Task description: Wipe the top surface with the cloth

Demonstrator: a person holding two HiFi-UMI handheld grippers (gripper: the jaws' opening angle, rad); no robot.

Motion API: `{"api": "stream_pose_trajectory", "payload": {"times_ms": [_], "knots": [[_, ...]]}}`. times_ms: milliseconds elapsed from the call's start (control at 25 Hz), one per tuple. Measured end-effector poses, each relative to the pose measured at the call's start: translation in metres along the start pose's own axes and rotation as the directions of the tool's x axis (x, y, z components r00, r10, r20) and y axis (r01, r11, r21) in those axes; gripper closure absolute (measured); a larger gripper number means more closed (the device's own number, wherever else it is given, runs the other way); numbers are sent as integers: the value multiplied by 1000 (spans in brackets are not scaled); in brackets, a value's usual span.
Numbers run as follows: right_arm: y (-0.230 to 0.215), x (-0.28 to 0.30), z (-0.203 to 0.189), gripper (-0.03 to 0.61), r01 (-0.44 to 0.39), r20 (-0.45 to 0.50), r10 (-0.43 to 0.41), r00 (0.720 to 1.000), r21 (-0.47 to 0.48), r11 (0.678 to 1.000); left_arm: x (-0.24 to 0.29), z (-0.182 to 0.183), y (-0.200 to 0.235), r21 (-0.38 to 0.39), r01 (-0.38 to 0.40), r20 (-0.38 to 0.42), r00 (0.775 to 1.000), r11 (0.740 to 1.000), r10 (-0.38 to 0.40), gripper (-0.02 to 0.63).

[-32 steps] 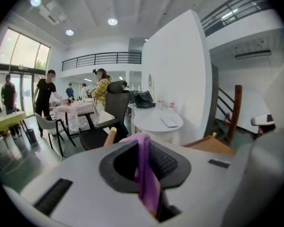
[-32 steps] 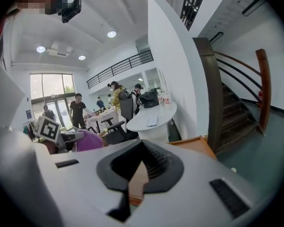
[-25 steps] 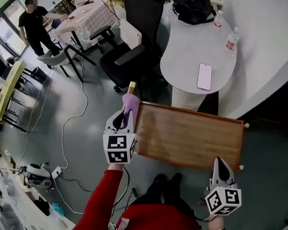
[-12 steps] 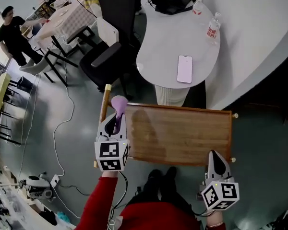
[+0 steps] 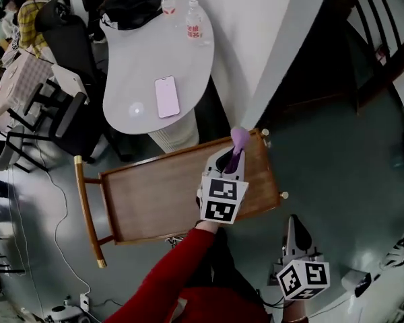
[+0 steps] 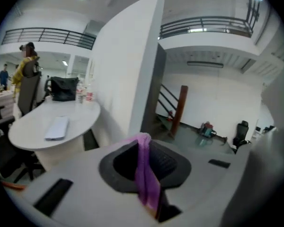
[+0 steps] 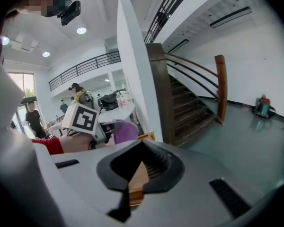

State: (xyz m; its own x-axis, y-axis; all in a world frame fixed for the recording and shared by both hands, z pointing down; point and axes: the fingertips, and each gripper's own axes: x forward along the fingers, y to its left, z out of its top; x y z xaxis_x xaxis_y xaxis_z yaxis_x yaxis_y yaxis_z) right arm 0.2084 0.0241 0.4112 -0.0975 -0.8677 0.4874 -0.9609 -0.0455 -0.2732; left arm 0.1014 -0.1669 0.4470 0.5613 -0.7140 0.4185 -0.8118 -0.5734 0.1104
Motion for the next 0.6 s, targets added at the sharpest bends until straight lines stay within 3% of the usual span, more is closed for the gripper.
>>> {"api": "stream_pose_trajectory", "payload": {"times_ms": [160,280,440,600], "knots": [[-33,-25,-9,574,103,13,-104,994,62,993,41,7,-68,45,133,-2,991,990,-133,561],[-51,-34,-15,574,137,14,-139,990,85,987,59,-5,-80,56,147,-33,989,987,-146,561],[-63,-26,-23,574,107,-35,-105,994,78,991,84,-49,-46,-6,41,-129,991,999,-41,561],[-48,15,-16,574,-19,-88,20,996,20,1000,72,-89,44,-37,-143,-224,966,989,131,561]]}}
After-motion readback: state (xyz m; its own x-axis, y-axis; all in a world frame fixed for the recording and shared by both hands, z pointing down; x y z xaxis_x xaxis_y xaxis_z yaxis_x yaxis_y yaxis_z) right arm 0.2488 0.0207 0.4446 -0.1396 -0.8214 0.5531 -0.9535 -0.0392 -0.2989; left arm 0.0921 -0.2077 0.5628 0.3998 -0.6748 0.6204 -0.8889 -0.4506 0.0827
